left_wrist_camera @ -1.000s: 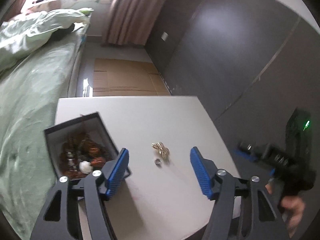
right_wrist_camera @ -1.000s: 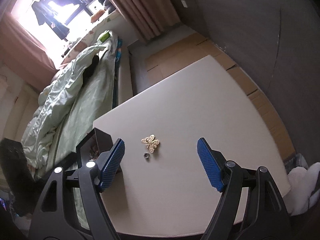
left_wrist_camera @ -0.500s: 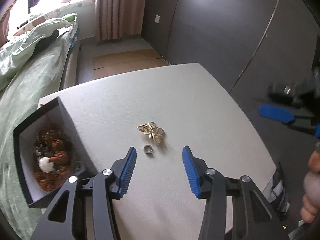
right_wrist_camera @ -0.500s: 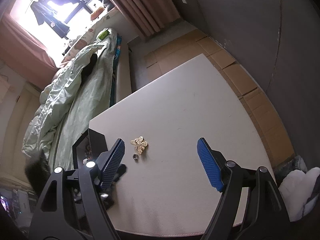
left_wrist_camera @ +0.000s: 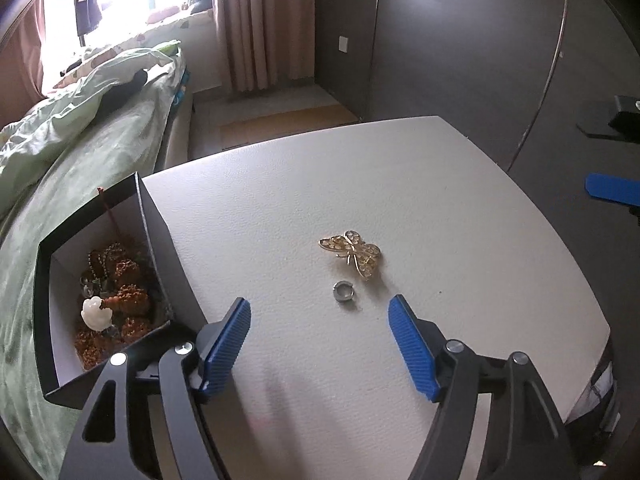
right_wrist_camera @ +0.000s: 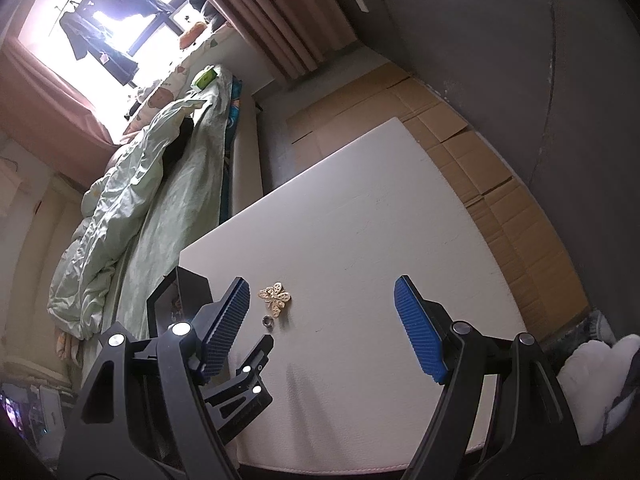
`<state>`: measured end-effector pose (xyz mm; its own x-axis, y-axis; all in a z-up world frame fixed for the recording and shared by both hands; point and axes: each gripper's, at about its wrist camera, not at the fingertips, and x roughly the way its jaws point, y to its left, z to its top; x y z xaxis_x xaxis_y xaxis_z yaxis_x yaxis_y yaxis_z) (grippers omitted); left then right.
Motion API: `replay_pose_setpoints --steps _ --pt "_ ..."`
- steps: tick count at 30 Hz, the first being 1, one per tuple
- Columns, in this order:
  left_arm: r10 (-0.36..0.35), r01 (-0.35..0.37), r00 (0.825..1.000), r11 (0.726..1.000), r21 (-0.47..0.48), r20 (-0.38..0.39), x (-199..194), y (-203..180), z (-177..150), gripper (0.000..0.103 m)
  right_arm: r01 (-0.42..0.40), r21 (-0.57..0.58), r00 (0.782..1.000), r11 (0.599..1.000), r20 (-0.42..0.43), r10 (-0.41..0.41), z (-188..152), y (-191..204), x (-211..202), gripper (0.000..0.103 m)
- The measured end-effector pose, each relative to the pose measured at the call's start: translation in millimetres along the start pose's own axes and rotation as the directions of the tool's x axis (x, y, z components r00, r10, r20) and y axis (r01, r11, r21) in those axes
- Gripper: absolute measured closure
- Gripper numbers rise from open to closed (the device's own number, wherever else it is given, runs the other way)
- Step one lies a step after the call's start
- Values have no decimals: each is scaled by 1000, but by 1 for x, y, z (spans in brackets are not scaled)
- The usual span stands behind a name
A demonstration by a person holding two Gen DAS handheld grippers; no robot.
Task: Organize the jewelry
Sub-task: 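Move both open tools back over the gold butterfly brooch and ring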
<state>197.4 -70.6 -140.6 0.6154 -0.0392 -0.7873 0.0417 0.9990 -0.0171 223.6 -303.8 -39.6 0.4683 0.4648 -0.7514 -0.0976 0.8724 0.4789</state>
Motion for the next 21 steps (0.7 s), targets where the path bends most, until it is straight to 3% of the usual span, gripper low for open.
replay_pose_setpoints --steps 2,4,9,11,13,21 --pt "66 -66 998 998 4 -5 3 2 -1 40 3 -7 1000 1000 -2 -3 -1 1 0 28" --pt "86 -87 996 995 -43 -8 4 9 -2 41 6 -13 1000 1000 -6 -6 -2 2 1 28" --pt "13 -12 1000 999 -42 18 0 7 2 41 13 -16 1000 1000 -11 -13 -1 4 5 28" --pt "-6 7 1000 1000 -22 16 3 2 4 46 14 -16 1000 1000 -12 -14 -1 4 6 28" --pt "-26 26 1000 999 -22 -4 9 0 4 64 14 -18 1000 1000 -13 -15 -1 5 7 28" --pt "-52 52 999 998 32 -13 21 -14 5 72 21 -26 1000 999 -20 -21 -1 9 12 28"
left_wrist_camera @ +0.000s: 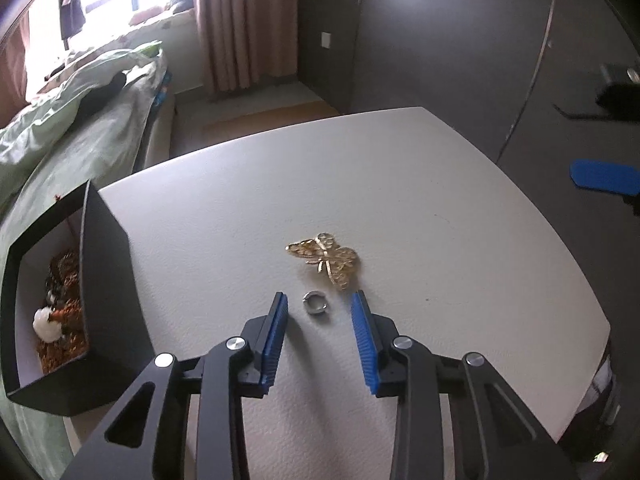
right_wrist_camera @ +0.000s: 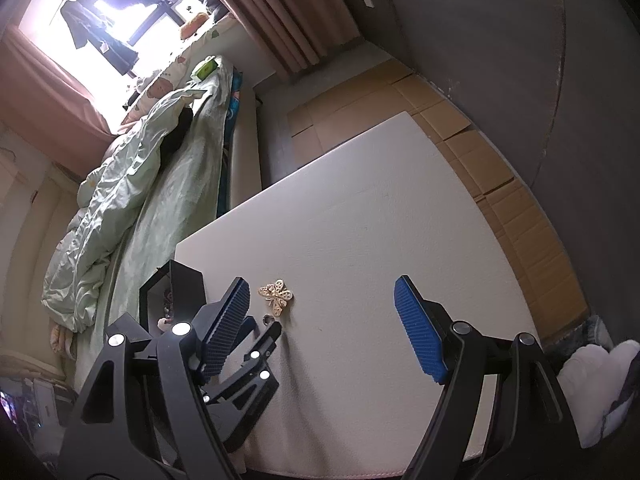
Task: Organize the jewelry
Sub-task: 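Move both open tools back over the gold butterfly brooch and ring, then grasp the silver ring with the left tool and drop it into the box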
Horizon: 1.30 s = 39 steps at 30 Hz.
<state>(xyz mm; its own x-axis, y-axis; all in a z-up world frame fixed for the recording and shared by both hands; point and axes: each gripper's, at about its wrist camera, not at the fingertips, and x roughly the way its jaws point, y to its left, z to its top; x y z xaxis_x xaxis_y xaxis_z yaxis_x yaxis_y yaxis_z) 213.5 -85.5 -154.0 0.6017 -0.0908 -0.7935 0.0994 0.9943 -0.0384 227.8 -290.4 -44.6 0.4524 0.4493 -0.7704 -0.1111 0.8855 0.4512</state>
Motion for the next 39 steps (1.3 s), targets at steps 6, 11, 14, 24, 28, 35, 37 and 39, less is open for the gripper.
replay_pose_setpoints --steps 6,11,14,24,28,35,37,39 --pt "25 -25 1000 1000 5 2 3 2 2 87 11 -13 1000 1000 -4 -11 1 4 4 28" --pt "-4 4 1000 1000 -25 -12 3 11 6 94 28 -57 998 998 -47 -31 -2 13 21 46" --pt "-30 29 999 998 -52 -16 -1 17 7 94 41 -73 996 996 -76 -46 -5 17 34 50" --pt "-76 82 996 988 -131 49 -51 45 22 94 43 -105 987 994 -149 -58 -12 30 71 50" --pt "-81 94 993 982 -163 86 -73 62 27 94 48 -121 983 991 -168 -68 -12 37 86 50" --pt "-79 104 990 970 -219 120 -99 92 30 94 78 -183 978 980 -175 -111 -14 54 108 51" --pt "-73 101 989 968 -229 129 -105 101 31 93 87 -218 978 972 -166 -125 -16 62 113 51" --pt "-66 97 989 966 -238 135 -109 108 32 93 91 -232 978 968 -165 -132 -17 67 117 51"
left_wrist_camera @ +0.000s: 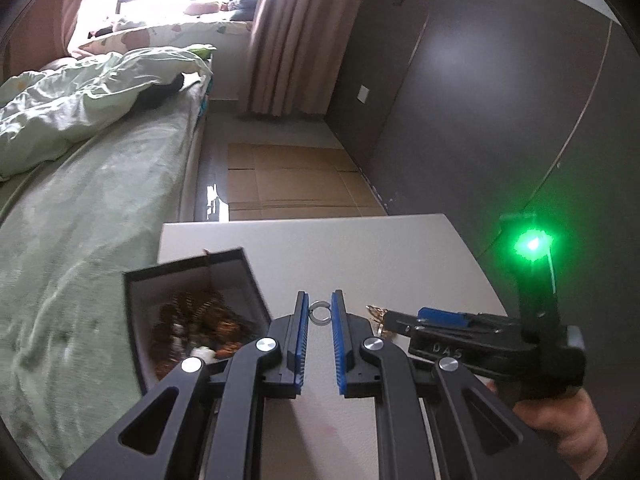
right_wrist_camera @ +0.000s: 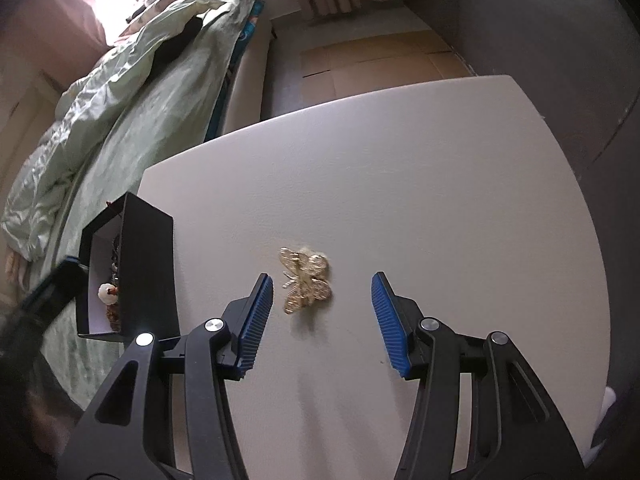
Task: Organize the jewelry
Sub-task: 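Grasp the silver ring with the left tool and drop it into the box, then grasp the gold butterfly brooch with the right tool and release it into the box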
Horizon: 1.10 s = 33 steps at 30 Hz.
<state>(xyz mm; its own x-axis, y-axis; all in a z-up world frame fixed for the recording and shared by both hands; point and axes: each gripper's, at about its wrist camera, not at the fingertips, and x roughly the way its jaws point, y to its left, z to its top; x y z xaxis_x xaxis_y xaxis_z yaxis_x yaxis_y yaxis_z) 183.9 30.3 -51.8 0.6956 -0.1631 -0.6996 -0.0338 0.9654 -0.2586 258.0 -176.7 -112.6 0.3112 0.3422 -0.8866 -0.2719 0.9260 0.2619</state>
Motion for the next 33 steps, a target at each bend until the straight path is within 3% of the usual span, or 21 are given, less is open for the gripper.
replay_pose_setpoints --steps 7,11,12,14,18,21,26,27,31,33 --pt "13 -14 1000 999 -47 -17 -4 26 5 93 60 -47 998 997 -5 -61 2 19 20 58" --pt "18 -20 999 997 -79 -33 -4 43 6 93 145 -113 989 983 4 -146 1 34 29 61" --pt "17 -20 999 996 -86 -39 -3 47 6 93 167 -125 986 978 7 -168 1 37 30 63" --pt "19 -24 999 994 -103 -49 -3 55 6 93 208 -142 978 968 12 -208 0 38 31 77" --pt "17 -29 996 990 -135 -93 2 68 3 93 196 -143 980 970 -1 -198 0 36 29 79" --pt "17 -36 993 985 -167 -113 5 77 1 93 182 -140 983 973 20 -181 1 37 20 90" --pt "19 -47 991 977 -207 -136 10 89 2 92 148 -126 989 981 17 -147 3 38 15 90" --pt "16 -46 990 976 -212 -138 10 90 2 91 142 -121 990 982 19 -141 3 39 14 90" --pt "35 -58 993 976 -210 -114 4 89 3 58 101 -103 994 990 44 -96 7 42 3 91" --pt "37 -57 994 977 -205 -100 0 87 3 58 72 -95 996 993 61 -66 7 44 -6 90"
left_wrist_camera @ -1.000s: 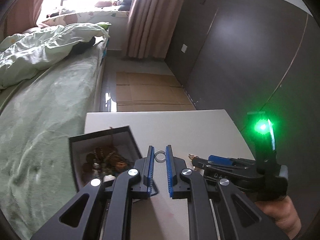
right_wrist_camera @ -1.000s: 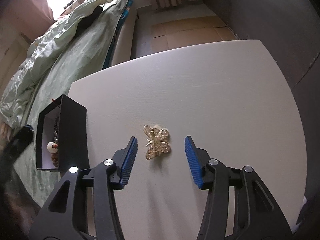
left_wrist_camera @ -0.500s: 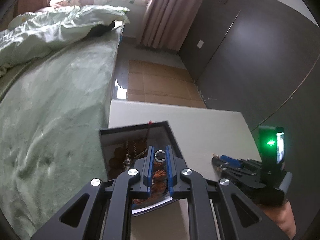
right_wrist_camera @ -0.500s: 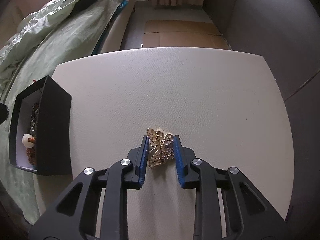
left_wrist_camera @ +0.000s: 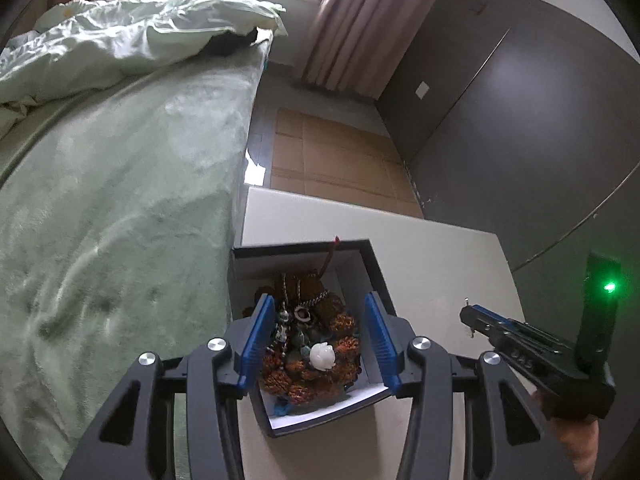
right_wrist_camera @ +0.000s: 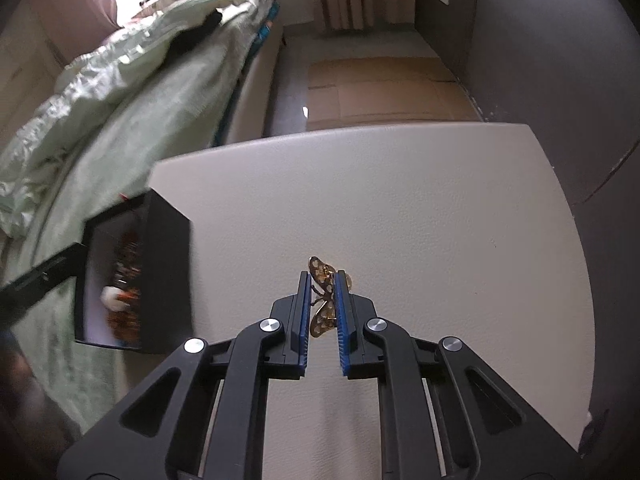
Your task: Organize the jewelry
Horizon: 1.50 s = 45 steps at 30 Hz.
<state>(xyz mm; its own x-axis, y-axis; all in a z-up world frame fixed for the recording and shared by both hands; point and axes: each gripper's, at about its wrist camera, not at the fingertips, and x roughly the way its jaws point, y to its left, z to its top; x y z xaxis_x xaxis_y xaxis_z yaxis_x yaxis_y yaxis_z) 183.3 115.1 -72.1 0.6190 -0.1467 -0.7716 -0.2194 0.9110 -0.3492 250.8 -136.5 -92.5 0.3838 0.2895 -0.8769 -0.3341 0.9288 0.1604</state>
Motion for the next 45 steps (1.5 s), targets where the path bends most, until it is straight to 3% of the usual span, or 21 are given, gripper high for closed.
replay_pose_setpoints --steps 3,10,17,27,28,29,31,38,45 --pt "2 -2 1000 1000 -5 5 -3 2 0 58 -67 17 997 998 42 67 2 5 -17 90" --pt "12 -12 1000 1000 6 27 -14 2 0 41 -232 18 967 972 109 229 4 29 -45 90" --pt "12 -11 999 1000 -5 44 -23 9 3 36 -339 -5 936 941 93 338 0 55 -46 90" --pt "-2 4 999 999 -36 53 -35 23 3 36 -427 33 904 904 39 426 -5 69 -34 89" --pt "-3 5 999 999 -37 53 -37 23 2 36 -421 43 907 906 22 420 -4 68 -32 76" --pt "-4 6 999 999 -39 53 -38 23 2 35 -413 49 911 909 20 412 -4 65 -32 51" --pt "-9 11 998 999 -38 55 -42 23 0 34 -390 58 920 919 72 386 -6 56 -40 35" --pt "-7 8 998 1000 -7 67 -54 11 -12 30 -368 69 927 927 101 360 -17 36 -59 35" --pt "-5 1 994 999 35 109 -74 -11 -25 14 -319 71 942 945 130 309 -31 18 -83 35"
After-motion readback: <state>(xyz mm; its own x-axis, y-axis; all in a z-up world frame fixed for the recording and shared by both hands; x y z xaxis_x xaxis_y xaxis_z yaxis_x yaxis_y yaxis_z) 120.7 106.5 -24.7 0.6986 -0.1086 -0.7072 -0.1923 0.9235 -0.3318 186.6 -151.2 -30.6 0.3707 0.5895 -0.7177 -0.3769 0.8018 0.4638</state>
